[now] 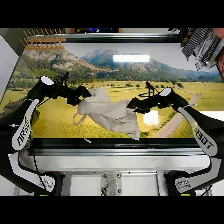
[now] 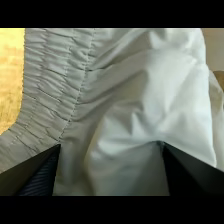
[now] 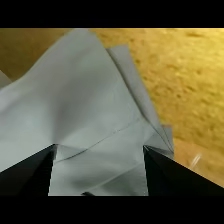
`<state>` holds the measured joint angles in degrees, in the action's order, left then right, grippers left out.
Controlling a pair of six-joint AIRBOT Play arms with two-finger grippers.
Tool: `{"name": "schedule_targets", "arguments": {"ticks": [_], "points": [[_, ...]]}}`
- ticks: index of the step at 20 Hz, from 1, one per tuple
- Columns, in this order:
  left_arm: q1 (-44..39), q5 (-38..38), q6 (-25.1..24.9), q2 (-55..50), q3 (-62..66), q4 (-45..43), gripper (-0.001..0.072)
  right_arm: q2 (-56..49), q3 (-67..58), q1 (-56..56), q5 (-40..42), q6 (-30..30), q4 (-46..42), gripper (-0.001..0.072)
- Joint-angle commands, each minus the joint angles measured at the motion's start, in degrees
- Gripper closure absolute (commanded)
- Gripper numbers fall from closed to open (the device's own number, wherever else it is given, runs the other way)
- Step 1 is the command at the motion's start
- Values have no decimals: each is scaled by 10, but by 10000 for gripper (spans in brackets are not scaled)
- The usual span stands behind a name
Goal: Fold the clothes and pants, and hang the long-sleeved shirts on hangers.
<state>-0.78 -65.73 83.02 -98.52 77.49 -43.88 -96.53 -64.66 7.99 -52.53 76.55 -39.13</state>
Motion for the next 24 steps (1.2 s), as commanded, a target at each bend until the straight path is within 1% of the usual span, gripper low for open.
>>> {"name": "schedule_targets", "arguments": {"ticks": [1, 2, 3, 4, 5, 6, 7, 10, 13, 14, 16, 17, 18, 19, 20, 22, 24], "points": [[-5, 9, -2, -3, 0, 4, 30, -31, 1, 27, 43, -18, 33, 133], [-5, 9, -2, -3, 0, 3, 119, -30, 0, 27, 43, -18, 34, 137], [-5, 9, -2, -3, 0, 4, 390, -27, 0, 26, 43, -22, 33, 256], [-5, 10, -2, -3, 0, 4, 635, -23, -1, 23, 41, -40, 34, 542], [-5, 12, -3, -2, 0, 4, 693, -16, -2, 21, 41, -53, 34, 678], [-5, 12, -3, -2, 3, 3, 693, -5, -4, 17, 41, -55, 25, 708], [-5, 6, -3, -1, 15, -1, 694, 12, -6, 11, 40, -54, 11, 709], [4, -3, -1, 44, 81, -38, 695, 92, -32, -14, 5, -54, -72, 710], [12, -25, -3, 129, 158, -82, 694, 209, -68, -36, -27, -25, -183, 710], [9, -33, -2, 153, 174, -112, 694, 241, -68, -37, -27, -3, -217, 710], [-13, -38, 6, 191, 176, -211, 694, 269, -64, -37, -56, 67, -284, 707], [-26, -38, 14, 202, 160, -245, 694, 266, -56, -36, -71, 75, -287, 694], [-38, -37, 15, 208, 137, -261, 694, 258, -43, -34, -73, 75, -278, 540], [-49, -34, 15, 207, 110, -272, 693, 241, -29, -32, -71, 75, -260, 172], [-57, -25, 14, 201, 86, -283, 694, 218, -18, -27, -62, 75, -242, 44], [-65, 2, 15, 181, 43, -310, 693, 158, -2, -12, -33, 75, -213, 142], [-63, 12, 24, 155, 22, -315, 694, 94, -1, 13, 4, 75, -184, 142]]}}
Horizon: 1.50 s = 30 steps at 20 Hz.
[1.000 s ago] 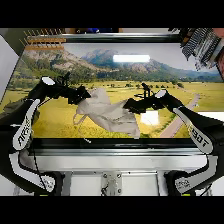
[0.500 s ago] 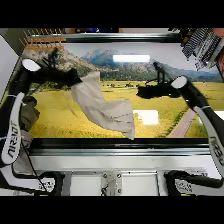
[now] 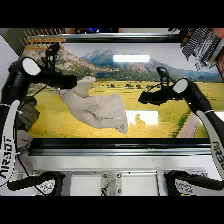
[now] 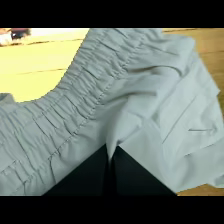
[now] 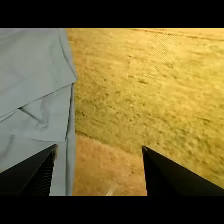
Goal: Fold the clothes and pants, and hang the long-sleeved shirts on hangers.
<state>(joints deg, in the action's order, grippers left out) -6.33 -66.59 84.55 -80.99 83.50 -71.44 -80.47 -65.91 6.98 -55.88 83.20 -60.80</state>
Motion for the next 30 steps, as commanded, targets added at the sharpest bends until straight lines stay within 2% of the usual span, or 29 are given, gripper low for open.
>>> {"name": "schedule_targets", "arguments": {"ticks": [1, 5, 9, 10, 11, 12, 15, 17, 19, 21, 24, 27, 30], "points": [[-5, 19, 14, -32, -43, -39, 693, -96, 11, 36, 57, 8, 50, 142], [-2, 3, 14, -53, -43, -39, 694, -174, -8, 86, 77, -18, 104, 142], [-2, 5, 14, -52, -42, -39, 694, -196, -24, 130, 112, -24, 125, 155], [-2, 3, 14, -52, -42, -39, 693, -196, -29, 136, 120, -33, 125, 338], [-2, 3, 14, -49, -42, -41, 693, -195, -38, 137, 118, -48, 125, 629], [-1, 3, 14, -40, -41, -41, 694, -187, -51, 132, 107, -63, 119, 708], [15, -25, 16, 30, 8, -41, 694, -112, -115, 98, 25, -82, 39, 709], [23, -75, 41, 102, 52, -40, 693, -23, -159, 68, -66, -82, -16, 708], [11, -130, 68, 179, 77, -40, 693, 85, -173, 43, -132, -82, -27, 709], [-20, -145, 96, 260, 64, -40, 693, 177, -173, 33, -171, -71, -28, 708], [-86, -135, 141, 364, 7, -41, 693, 272, -173, 32, -207, 13, -54, 709], [-132, -128, 186, 416, -33, -41, 694, 321, -170, 32, -280, 113, -94, 709], [-138, -61, 191, 415, -56, -61, 693, 324, -161, 32, -325, 152, -106, 708]]}}
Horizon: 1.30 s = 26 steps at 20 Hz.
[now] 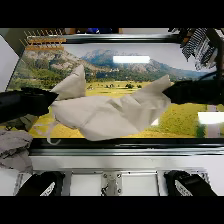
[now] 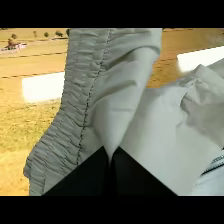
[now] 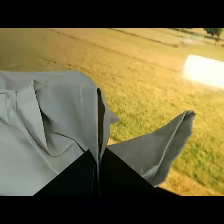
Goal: Fold the clothes and pants, and hang the long-sleeved shirts on hangers.
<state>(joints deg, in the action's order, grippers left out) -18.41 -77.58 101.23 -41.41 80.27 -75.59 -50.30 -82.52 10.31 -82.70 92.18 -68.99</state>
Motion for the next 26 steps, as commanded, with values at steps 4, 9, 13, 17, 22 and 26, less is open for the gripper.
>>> {"name": "schedule_targets", "arguments": {"ticks": [4, 9, 13, 17, 22, 26], "points": [[3, 134, 23, -108, -23, -108, 694, -52, 26, -1, -5, 62, -62, 709], [75, 202, 6, -403, 64, -80, 693, -255, 20, -14, 229, 65, -129, 695], [122, 92, -14, -586, 271, -28, 28, -346, -27, -64, 329, 66, -25, 117], [185, 7, -14, -619, 349, -9, 28, -313, -31, -142, 293, -26, 71, 126], [214, -40, -14, -592, 180, -2, 28, -260, 70, -215, 153, -26, 37, 126], [214, 38, -32, -542, 24, 100, 28, -251, 235, -246, 202, 59, 44, 126]]}}
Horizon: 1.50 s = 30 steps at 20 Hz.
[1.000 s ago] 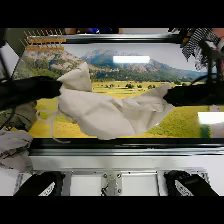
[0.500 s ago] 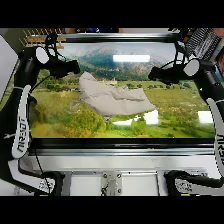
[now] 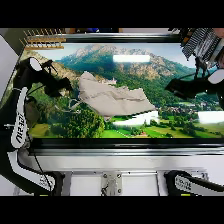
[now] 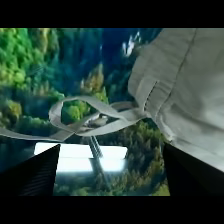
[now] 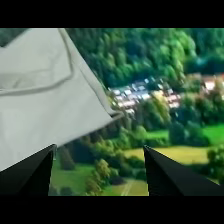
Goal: Fold the clothes and pants, and hang the long-sleeved shirts on hangers.
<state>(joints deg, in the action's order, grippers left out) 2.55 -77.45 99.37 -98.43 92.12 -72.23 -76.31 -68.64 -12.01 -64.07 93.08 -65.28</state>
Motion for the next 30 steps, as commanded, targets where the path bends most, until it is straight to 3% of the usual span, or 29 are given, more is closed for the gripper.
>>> {"name": "schedule_targets", "arguments": {"ticks": [1, 3, 7, 15, 16, 17, 18, 21, 24, 26, 30], "points": [[4, 61, -15, 41, -120, 94, 27, 9, 130, -23, 47, 53, 27, 125], [4, 118, -15, 63, -165, 170, 27, 8, 182, -19, 111, 51, 91, 125], [-3, 183, -66, 56, -229, 318, 27, -15, 226, 17, 194, 31, 173, 125], [-52, 256, -75, -7, -190, 357, 33, -75, 225, 127, 336, 12, 205, 136], [-53, 254, -75, -12, -176, 357, 214, -76, 225, 131, 345, 12, 205, 170], [-53, 251, -75, -16, -164, 357, 558, -75, 225, 132, 350, 7, 203, 434], [-48, 249, -77, -16, -154, 353, 694, -71, 223, 129, 349, -15, 203, 703], [-25, 179, -76, 6, -94, 277, 694, -17, 200, 108, 302, -89, 180, 708], [-17, 96, -76, 98, -59, 146, 693, 99, 145, 81, 195, -100, 85, 708], [-18, 35, -80, 192, -68, 114, 693, 193, 99, 71, 117, -99, 38, 709], [-46, 6, -81, 404, -134, 113, 693, 349, 46, 71, -2, 3, -8, 709]]}}
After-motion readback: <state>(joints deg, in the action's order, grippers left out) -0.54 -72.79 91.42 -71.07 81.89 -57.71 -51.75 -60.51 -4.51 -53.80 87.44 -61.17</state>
